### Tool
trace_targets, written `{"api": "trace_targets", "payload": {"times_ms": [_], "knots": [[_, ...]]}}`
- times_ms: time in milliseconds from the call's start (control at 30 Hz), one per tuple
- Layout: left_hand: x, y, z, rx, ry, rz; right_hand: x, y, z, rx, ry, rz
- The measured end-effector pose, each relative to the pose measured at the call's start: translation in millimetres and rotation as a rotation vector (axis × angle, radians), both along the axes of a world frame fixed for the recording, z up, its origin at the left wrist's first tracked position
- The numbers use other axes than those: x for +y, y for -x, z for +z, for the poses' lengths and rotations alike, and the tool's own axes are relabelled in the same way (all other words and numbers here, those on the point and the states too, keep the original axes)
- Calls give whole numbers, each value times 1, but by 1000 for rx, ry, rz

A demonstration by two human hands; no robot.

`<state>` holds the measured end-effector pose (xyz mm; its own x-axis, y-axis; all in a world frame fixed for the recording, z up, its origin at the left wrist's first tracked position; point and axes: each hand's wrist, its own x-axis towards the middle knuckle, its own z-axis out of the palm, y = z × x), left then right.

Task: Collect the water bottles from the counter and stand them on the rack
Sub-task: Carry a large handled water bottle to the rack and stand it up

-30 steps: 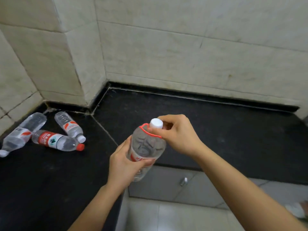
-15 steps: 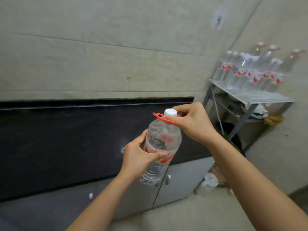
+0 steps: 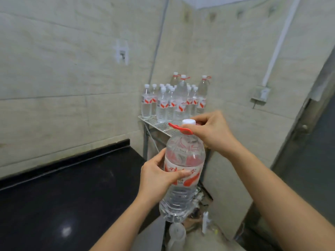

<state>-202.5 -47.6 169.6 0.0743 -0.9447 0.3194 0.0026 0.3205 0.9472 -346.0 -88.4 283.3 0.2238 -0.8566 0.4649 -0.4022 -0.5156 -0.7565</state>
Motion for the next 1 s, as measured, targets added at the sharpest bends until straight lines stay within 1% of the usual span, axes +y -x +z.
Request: {"api": "trace_targets", "payload": {"times_ms": [200, 400, 500, 767, 867, 1000], "knots": [[-132, 57, 25, 41, 54, -94, -123, 61, 29, 26, 78, -92], [-263, 100, 64, 34, 117, -96, -240, 103, 73, 87, 158, -144], [-322, 118, 85, 12, 146, -101, -293, 120, 96, 87, 195, -154], [-460, 172, 117, -5, 259, 47, -424, 159, 135, 92, 294, -130], [-509, 197, 113, 4, 263, 99, -476, 177, 133, 114, 291, -97], [-565, 232, 98, 49, 216, 166, -548, 206, 120, 161, 261, -25]]}}
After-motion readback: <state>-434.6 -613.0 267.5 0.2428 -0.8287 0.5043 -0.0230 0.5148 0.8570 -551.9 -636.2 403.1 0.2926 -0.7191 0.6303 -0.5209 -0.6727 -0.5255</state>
